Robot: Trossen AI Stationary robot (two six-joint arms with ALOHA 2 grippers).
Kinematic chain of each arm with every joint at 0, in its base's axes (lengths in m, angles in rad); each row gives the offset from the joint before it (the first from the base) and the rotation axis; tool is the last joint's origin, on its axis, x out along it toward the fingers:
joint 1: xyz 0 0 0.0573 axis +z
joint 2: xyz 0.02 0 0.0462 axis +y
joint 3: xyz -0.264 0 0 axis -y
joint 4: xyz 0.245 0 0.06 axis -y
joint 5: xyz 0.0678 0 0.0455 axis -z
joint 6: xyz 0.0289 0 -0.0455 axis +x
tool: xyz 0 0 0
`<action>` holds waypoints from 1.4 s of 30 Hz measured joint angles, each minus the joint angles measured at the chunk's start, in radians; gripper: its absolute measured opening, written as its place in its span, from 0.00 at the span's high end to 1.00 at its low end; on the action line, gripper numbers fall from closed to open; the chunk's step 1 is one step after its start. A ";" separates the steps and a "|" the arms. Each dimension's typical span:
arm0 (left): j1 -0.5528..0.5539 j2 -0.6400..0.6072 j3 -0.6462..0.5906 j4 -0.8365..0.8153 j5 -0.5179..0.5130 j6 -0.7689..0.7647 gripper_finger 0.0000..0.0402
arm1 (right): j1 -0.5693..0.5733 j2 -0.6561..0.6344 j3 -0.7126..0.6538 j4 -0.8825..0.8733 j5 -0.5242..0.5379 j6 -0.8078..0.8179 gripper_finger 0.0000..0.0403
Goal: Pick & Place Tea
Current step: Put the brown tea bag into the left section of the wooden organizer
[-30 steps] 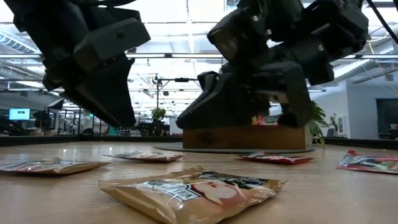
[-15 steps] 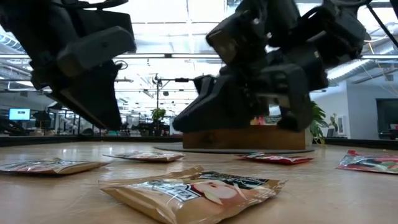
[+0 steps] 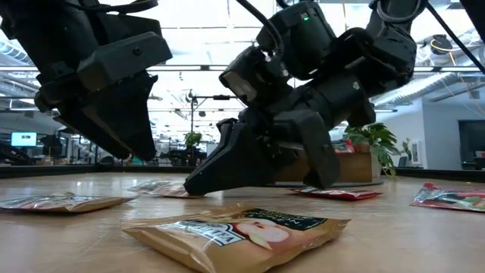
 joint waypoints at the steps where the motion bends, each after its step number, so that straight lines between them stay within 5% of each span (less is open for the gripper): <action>1: 0.000 0.000 0.000 0.001 0.000 -0.004 0.36 | -0.004 -0.001 0.000 -0.010 0.000 0.008 1.00; 10: 0.028 0.000 0.000 -0.005 -0.013 0.044 0.22 | -0.013 0.000 -0.024 -0.112 -0.004 0.062 1.00; 14: 0.075 0.000 0.000 0.008 0.063 0.133 0.19 | -0.017 0.001 -0.065 -0.093 -0.010 0.106 1.00; 23: 0.205 0.000 0.000 0.047 0.234 0.377 0.21 | -0.058 0.001 -0.135 0.003 -0.103 0.178 1.00; 29: 0.284 -0.004 -0.070 0.246 0.365 0.506 0.20 | -0.050 0.002 -0.152 0.009 -0.098 0.185 1.00; 42: 0.304 -0.006 -0.128 0.341 0.412 0.566 0.33 | -0.053 0.000 -0.194 0.041 -0.099 0.196 1.00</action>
